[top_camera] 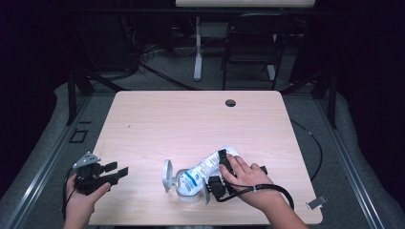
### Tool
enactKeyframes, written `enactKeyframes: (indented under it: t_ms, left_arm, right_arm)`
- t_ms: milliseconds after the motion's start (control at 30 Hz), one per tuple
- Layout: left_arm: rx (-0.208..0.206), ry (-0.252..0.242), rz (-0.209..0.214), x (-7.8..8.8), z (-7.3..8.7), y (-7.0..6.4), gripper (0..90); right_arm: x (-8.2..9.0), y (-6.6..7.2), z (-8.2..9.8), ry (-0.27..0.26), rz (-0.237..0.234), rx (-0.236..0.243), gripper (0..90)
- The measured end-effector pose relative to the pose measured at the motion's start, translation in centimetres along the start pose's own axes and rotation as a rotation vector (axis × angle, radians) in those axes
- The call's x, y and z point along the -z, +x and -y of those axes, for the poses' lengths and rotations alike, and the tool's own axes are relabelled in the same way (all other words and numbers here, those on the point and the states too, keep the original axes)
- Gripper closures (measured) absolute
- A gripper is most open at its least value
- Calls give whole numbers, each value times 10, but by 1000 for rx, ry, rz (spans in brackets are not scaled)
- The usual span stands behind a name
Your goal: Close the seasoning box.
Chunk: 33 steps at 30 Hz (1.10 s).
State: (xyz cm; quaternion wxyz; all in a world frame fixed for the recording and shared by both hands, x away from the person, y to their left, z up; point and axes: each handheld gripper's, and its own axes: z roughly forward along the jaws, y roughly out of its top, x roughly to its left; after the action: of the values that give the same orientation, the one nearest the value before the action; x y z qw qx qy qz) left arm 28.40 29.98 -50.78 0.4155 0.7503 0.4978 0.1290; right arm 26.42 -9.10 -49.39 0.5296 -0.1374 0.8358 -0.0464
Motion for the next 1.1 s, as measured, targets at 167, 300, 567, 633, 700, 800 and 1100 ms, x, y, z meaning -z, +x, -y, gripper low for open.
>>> enactKeyframes:
  t_ms: [167, 300, 567, 633, 700, 800, 1100]
  left_arm:
    - [-3, 4, -2, 0, 0, 1, 437]
    - [-3, 6, -2, 0, 0, 1, 437]
    - [-3, 5, -2, 0, 0, 1, 437]
    - [-3, 5, -2, 0, 0, 1, 437]
    - [-3, 5, -2, 0, 0, 1, 437]
    - [-3, 6, -2, 0, 0, 1, 437]
    - [-2, 8, -1, 0, 0, 2, 437]
  right_arm:
    - [0, 0, 0, -2, 0, 1, 442]
    - [0, 0, 0, 3, 1, 3, 441]
    - [0, 0, 0, 3, 4, 8, 442]
    - [0, 0, 0, 2, 5, 9, 442]
    - [0, 0, 0, 2, 5, 10, 442]
    - [0, 0, 0, 2, 5, 10, 442]
    - [1, 0, -1, 5, 10, 15, 442]
